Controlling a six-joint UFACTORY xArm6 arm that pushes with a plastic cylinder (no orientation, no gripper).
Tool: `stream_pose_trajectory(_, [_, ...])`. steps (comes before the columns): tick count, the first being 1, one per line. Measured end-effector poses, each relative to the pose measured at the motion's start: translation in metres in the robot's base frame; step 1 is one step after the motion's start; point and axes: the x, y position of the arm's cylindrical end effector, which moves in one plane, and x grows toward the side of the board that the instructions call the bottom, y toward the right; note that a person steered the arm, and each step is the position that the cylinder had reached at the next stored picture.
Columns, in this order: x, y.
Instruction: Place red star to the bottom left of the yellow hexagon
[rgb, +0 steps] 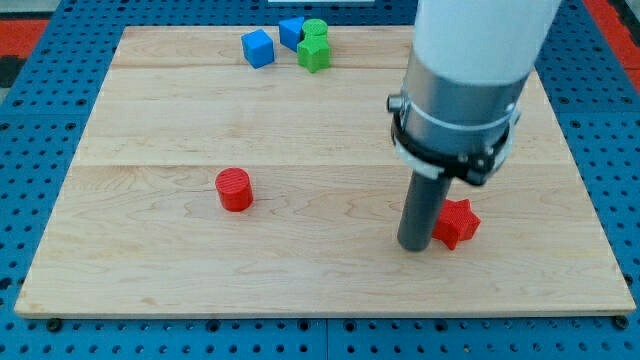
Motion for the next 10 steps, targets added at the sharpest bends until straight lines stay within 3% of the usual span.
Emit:
stream_pose_trajectory(1, [0.025, 0.012])
stream_pose_trajectory(4, [-0.024, 0.035])
stream_pose_trajectory(7, [-0.012, 0.103])
stream_pose_trajectory(10, [-0.033, 0.022])
